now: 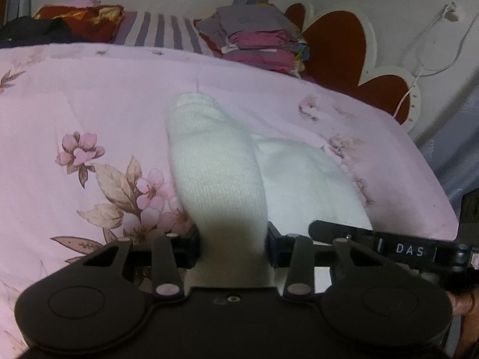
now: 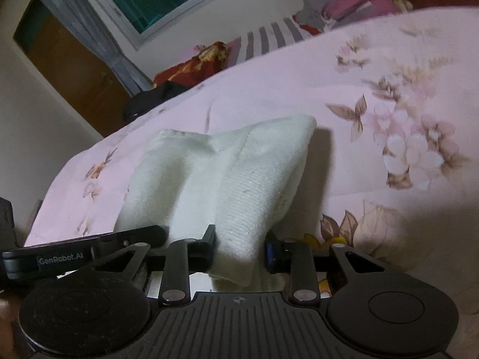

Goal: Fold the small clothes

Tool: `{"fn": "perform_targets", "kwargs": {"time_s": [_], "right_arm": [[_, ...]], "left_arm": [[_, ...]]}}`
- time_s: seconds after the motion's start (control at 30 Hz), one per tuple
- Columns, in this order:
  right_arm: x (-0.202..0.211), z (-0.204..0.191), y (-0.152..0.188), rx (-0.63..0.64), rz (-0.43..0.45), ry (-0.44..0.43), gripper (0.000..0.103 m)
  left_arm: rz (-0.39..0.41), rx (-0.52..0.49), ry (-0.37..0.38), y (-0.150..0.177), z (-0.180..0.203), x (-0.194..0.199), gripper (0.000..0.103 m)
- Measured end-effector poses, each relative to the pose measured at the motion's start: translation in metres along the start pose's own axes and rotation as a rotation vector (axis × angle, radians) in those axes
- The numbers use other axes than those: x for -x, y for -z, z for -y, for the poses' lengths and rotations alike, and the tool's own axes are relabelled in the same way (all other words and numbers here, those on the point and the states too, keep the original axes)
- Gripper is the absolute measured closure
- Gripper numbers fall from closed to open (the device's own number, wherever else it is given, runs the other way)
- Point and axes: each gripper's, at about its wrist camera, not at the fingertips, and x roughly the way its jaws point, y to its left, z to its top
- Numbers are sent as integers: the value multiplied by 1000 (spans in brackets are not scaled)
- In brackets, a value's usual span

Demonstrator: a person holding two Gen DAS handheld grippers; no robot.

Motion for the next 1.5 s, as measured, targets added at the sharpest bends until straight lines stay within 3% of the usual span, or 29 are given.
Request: {"fn": "perform_targets", "kwargs": {"time_s": [0.23, 0.43, 0.63, 0.87, 0.93, 1.0, 1.03, 1.07, 1.17, 1.23, 1.3, 1.37, 1.43, 1.5], "right_arm": [[20, -38, 0, 24, 57, 41, 73], [22, -105, 13, 47, 92, 50, 73], [-15, -185, 34, 62, 69, 9, 73], [-83, -257, 64, 80, -23, -51, 73], [-104, -265, 71, 78, -60, -47, 73], [-131, -262, 78, 84, -106, -12, 72], [-144, -257, 81, 66, -123, 17, 58], [-147, -251, 82, 48, -112, 24, 50], [-141, -249, 75, 72, -88, 50, 48], [-124, -249, 70, 107, -21, 69, 48], [-111, -253, 61, 115, 49, 58, 53], [-115, -260, 49, 136, 55, 35, 80], [-131, -271, 41, 169, 21, 16, 87], [-152, -278, 42, 233, -18, 35, 90]], "left_arm": [[41, -42, 57, -1, -13, 36, 63], [69, -53, 72, -1, -57, 82, 63], [68, -31, 43, 10, -134, 133, 63], [42, 46, 6, 34, -223, 171, 63], [13, 75, -1, 41, -243, 165, 62], [-9, 96, -33, 52, -259, 151, 49], [5, 117, -27, 57, -267, 150, 44], [19, 138, -5, 59, -271, 150, 44], [46, 138, -20, 59, -273, 160, 37], [109, 109, -57, 54, -267, 174, 44], [197, 63, -76, 45, -260, 188, 55], [248, -6, -78, 32, -245, 192, 56], [208, -89, -75, 19, -228, 177, 56], [121, -99, -59, 13, -225, 151, 56]]}}
